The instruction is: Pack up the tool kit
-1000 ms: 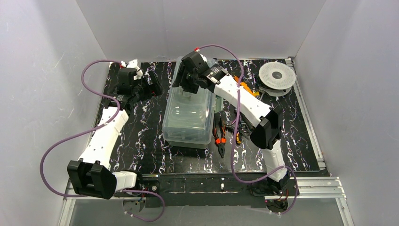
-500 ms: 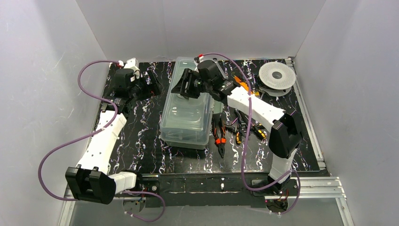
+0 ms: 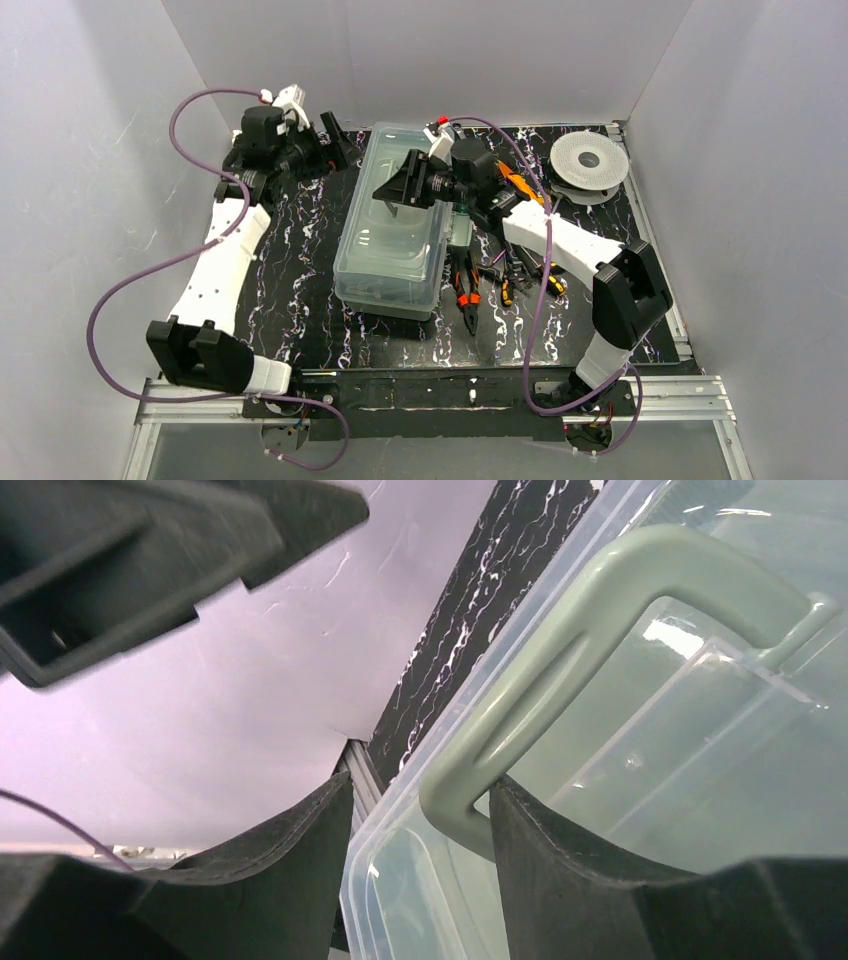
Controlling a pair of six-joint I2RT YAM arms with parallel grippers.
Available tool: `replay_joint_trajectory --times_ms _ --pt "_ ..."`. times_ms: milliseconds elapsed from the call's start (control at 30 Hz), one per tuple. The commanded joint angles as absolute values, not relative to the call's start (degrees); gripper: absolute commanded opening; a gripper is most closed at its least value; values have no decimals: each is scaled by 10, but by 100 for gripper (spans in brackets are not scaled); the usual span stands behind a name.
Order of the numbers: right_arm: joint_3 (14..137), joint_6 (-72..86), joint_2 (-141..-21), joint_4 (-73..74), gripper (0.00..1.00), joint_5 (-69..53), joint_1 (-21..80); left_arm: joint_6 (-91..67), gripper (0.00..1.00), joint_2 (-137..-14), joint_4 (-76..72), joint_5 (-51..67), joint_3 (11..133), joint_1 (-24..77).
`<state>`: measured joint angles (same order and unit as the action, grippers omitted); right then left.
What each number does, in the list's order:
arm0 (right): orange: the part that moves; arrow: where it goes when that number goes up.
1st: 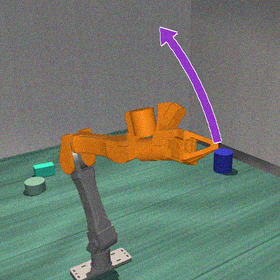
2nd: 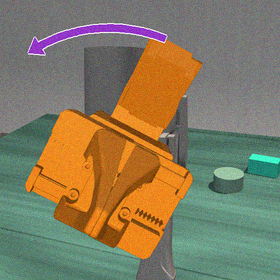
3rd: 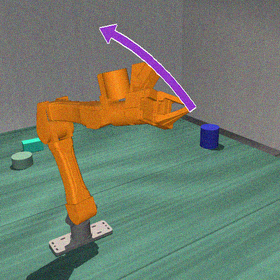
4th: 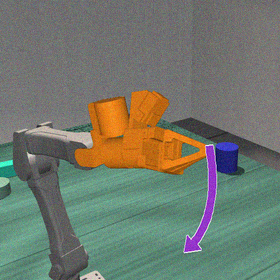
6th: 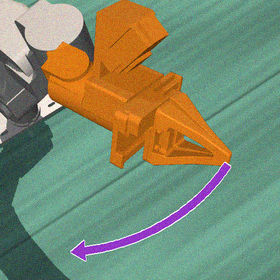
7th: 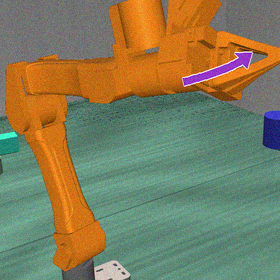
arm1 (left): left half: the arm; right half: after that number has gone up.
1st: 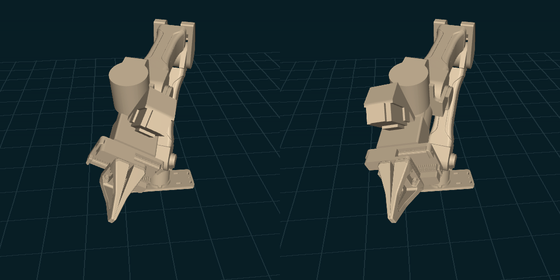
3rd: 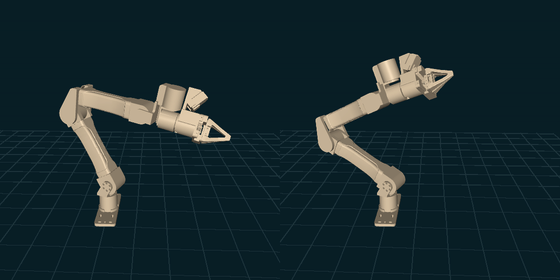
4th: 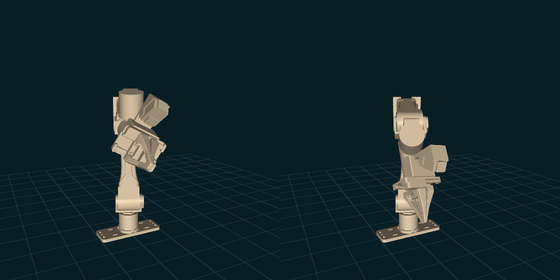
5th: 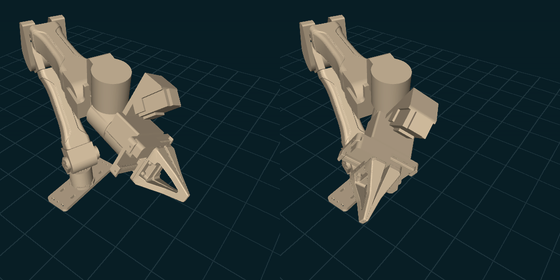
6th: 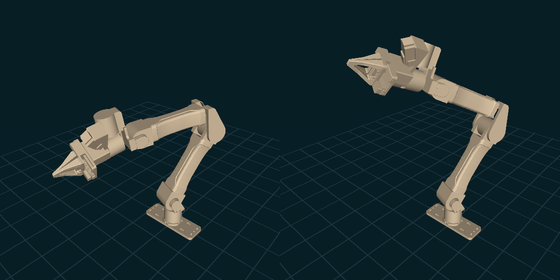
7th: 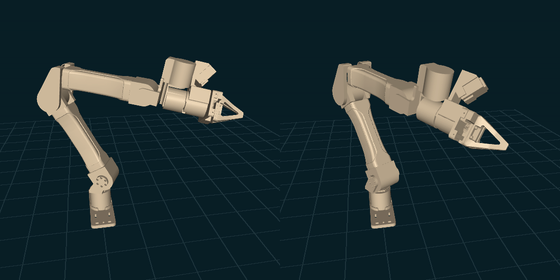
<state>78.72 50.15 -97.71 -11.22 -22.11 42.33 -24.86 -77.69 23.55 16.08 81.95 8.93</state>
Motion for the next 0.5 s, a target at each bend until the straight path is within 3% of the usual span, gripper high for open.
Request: replay_joint_trajectory --times_ms 0,300,467 --pt "778 487 -932 -197 59 -287 428 -258 87 -830 310 226 916 113" --pt "774 494 -929 -193 60 -290 424 -186 82 -972 484 239 1102 163" --pt "770 495 -931 -197 60 -291 422 -157 76 -1024 574 190 1164 200"
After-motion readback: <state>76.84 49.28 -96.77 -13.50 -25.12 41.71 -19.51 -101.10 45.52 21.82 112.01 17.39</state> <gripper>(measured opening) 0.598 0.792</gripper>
